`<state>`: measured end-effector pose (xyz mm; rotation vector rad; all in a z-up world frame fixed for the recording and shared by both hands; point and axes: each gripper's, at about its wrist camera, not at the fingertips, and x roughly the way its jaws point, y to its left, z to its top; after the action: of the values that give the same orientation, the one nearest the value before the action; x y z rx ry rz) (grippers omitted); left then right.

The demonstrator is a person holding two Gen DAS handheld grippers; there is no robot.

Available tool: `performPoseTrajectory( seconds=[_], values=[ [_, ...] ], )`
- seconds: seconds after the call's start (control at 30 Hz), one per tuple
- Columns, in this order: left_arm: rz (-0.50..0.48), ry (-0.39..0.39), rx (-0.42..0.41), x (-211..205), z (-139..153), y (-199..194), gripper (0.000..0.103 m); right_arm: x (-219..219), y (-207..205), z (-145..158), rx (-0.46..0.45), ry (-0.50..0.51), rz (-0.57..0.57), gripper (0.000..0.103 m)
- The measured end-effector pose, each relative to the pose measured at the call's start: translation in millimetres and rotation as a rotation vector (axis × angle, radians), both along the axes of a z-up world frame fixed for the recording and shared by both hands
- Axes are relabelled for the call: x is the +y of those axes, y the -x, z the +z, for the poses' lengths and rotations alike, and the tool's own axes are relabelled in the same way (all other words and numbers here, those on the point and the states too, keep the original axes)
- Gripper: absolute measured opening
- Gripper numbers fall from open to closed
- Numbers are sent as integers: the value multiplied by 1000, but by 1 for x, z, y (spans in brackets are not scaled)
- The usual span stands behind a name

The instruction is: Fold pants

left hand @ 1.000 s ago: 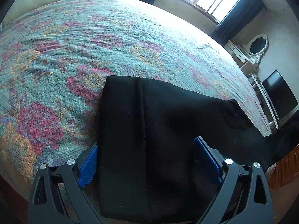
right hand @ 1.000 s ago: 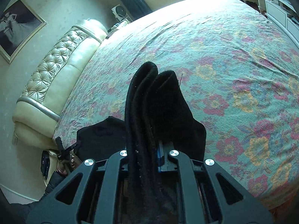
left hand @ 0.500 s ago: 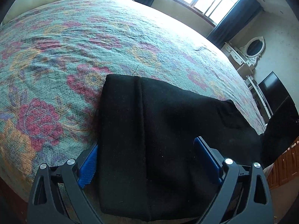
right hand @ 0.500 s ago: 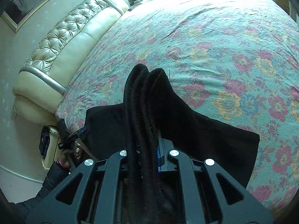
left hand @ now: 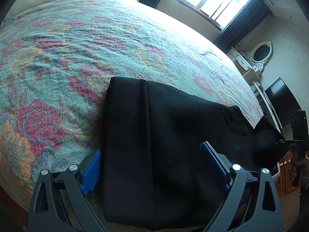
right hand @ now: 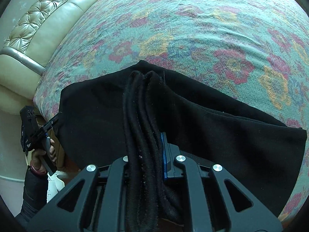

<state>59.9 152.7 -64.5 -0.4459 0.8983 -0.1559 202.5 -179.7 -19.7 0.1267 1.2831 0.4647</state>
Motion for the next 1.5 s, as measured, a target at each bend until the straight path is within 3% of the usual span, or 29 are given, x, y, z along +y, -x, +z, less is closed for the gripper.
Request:
performPoseTrajectory(
  seconds=[0.03,0.1,0.2,0.33,0.5,0.67,0.8,0.87,1.03,1.17,1.23,1.33,1.37,1.47,1.5],
  values=[
    [0,1,-1,0,0,0,93,3,1,-4,7,-21,-5,24],
    [1,4,-4,0,-1,-1,93,7,2,-12,25,-75,-15,45],
    [2,8,-7,1,-2,1,93,13,8,-13,32,-188,-6,59],
    [0,17,-13,3,-4,4,93,-5,16,-3,27,-416,-44,59],
    [-3,38,-21,7,-5,7,93,-31,32,-9,-33,-394,-120,59],
    [-10,25,-23,5,-4,8,93,-19,45,-35,64,-541,-129,59],
    [-9,16,-24,3,-4,8,93,-10,54,-20,42,-636,-84,60],
    [-11,15,-22,2,-4,8,93,-18,56,-7,7,-589,-77,61],
    [-10,24,-24,1,-4,6,93,-27,74,15,-119,-325,-19,65],
    [-1,19,-35,1,-6,6,93,10,96,22,-309,22,150,64],
    [-5,4,-36,-1,-6,6,93,28,103,20,-379,141,208,64],
    [-14,-5,-37,-2,-6,6,93,36,106,8,-360,161,256,57],
    [-15,-2,-38,-2,-6,6,93,39,104,3,-345,164,268,50],
    [-11,11,-39,0,-7,5,93,45,99,-5,-326,168,265,47],
    [-11,13,-39,1,-7,5,93,45,97,-8,-312,167,259,37]
  ],
)
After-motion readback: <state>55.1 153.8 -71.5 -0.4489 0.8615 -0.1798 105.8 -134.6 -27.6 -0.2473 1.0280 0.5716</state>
